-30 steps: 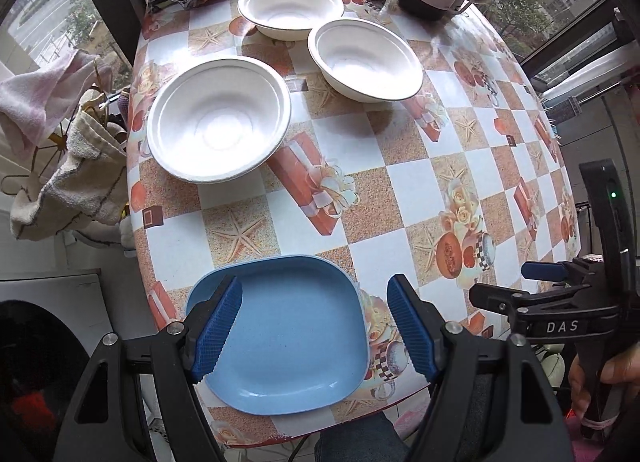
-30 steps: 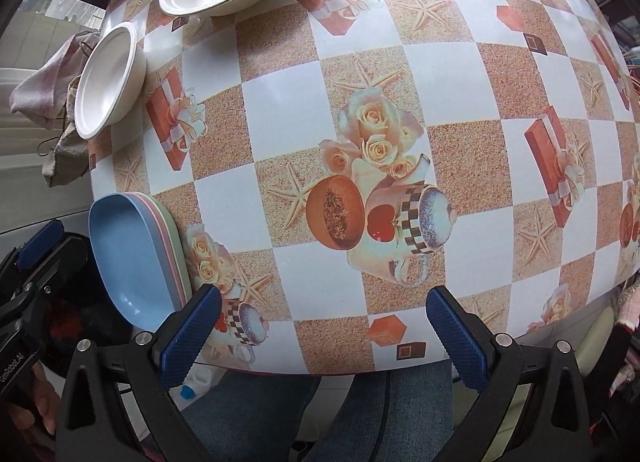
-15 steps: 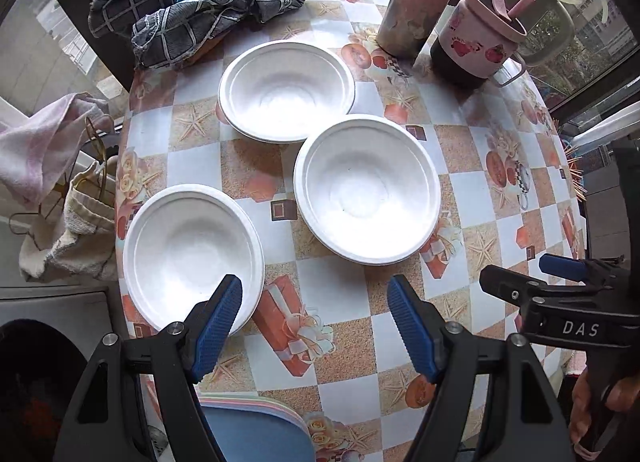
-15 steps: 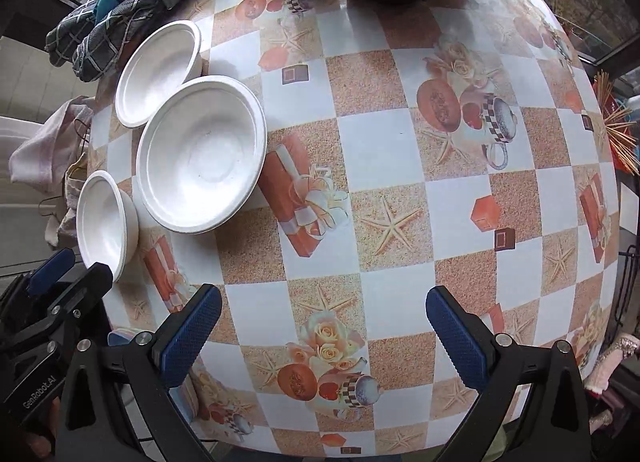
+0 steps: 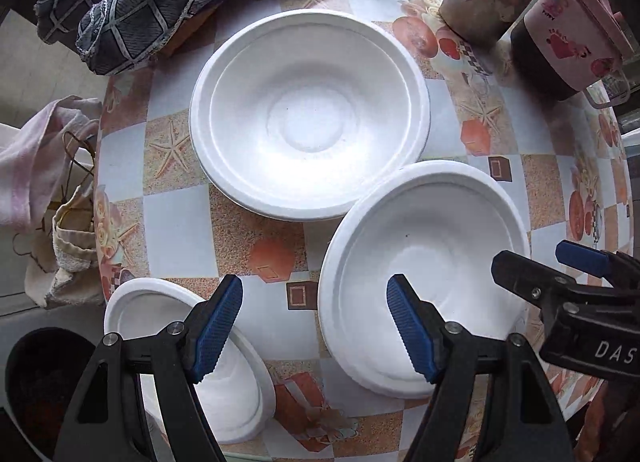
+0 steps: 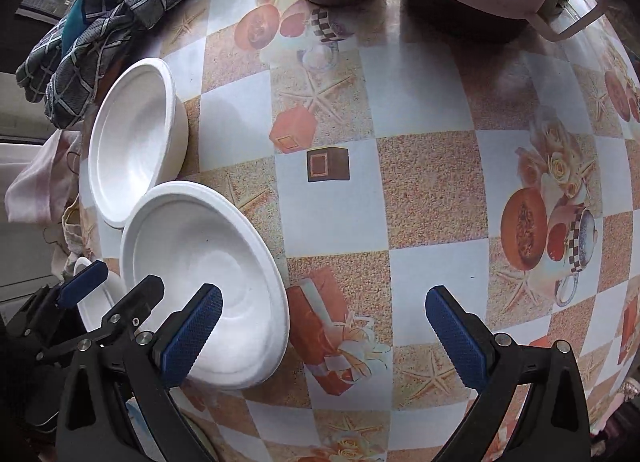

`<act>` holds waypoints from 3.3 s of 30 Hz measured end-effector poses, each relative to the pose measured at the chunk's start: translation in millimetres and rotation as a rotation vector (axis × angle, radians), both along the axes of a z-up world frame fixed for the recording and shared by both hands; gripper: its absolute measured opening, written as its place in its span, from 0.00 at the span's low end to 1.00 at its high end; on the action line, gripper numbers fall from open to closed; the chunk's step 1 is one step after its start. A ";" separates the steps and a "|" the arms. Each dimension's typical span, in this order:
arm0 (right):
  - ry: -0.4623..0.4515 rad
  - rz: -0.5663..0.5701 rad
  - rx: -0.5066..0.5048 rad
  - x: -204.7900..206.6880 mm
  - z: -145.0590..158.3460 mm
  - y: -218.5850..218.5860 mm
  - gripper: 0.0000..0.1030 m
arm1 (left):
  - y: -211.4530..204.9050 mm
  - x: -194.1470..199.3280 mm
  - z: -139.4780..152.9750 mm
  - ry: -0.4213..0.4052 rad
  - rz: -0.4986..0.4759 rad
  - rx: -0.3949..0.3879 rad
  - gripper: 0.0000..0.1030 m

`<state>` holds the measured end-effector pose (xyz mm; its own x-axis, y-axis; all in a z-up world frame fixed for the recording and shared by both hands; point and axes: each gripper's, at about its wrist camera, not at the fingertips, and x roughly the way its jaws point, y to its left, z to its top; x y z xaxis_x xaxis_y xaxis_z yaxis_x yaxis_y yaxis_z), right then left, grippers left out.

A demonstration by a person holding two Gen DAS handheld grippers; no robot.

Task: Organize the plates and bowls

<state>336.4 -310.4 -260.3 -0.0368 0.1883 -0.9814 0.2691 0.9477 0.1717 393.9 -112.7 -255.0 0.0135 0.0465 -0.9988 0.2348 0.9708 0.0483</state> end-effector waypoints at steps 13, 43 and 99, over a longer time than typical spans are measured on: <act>0.011 0.086 0.065 -3.2 -16.6 24.9 0.14 | -11.9 -9.7 -25.5 0.138 -0.043 -0.030 0.29; 0.115 -0.382 -0.036 -268.8 -7.6 -116.5 0.20 | -216.1 -254.0 -19.6 0.154 -0.618 -0.101 0.49; -0.068 -0.087 0.086 -28.3 71.6 19.3 0.90 | 41.9 14.4 80.0 -0.167 0.080 -0.117 0.71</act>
